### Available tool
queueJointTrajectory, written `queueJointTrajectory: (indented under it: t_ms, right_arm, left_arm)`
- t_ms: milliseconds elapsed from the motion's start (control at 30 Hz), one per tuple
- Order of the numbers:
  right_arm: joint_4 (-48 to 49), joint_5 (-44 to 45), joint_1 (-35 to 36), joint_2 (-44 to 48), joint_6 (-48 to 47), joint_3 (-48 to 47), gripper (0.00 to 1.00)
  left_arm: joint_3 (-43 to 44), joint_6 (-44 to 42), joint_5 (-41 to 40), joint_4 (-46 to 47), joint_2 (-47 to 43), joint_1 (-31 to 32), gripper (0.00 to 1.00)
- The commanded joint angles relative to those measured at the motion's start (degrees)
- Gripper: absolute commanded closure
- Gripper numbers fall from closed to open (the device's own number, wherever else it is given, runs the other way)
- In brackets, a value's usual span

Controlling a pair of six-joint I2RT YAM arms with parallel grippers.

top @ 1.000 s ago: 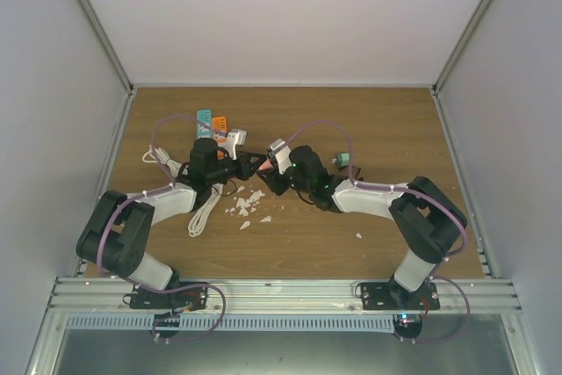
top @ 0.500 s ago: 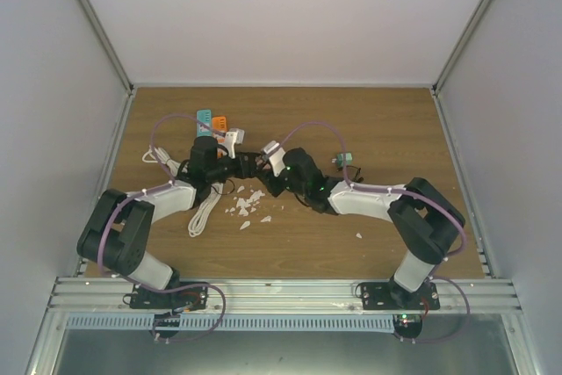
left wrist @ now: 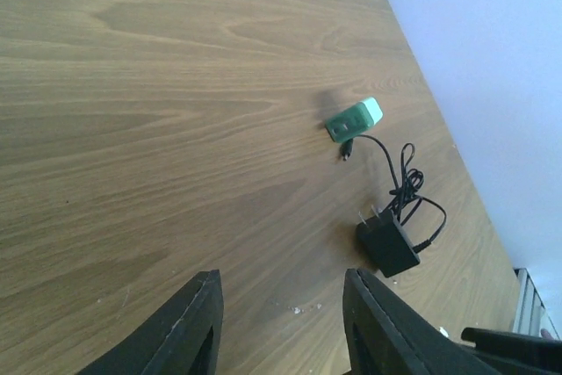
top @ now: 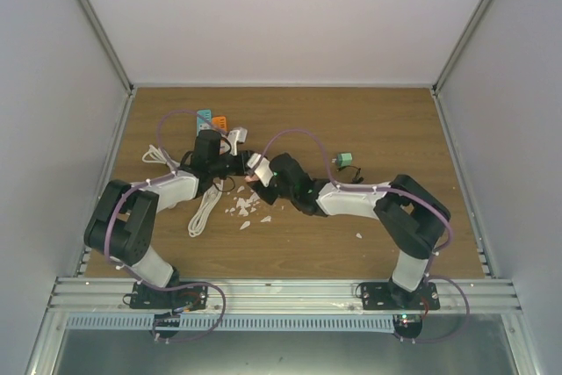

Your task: Insert the plug

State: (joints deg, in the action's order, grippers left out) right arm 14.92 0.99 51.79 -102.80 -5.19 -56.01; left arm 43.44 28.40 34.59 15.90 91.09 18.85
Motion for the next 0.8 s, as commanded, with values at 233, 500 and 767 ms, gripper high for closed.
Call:
queueJointTrajectory:
  t_ms: [233,500,767]
  right_arm:
    - [4.73,-13.49,-8.62,3.54,-1.53,3.14,0.99]
    - [10.13,-18.36,-9.43,0.3,-11.92,6.57,0.99]
    - [18.57,-18.49,-9.33,3.73,-18.29,13.8,0.99]
  left_arm:
    - [-0.14,0.66,3.59,0.55,-2.54,-1.49,0.53]
    - [-0.46,1.41,4.8,2.11,-1.62,-1.49,0.51]
    - [0.24,1.24,4.92,1.6,-0.21,-0.32,0.51]
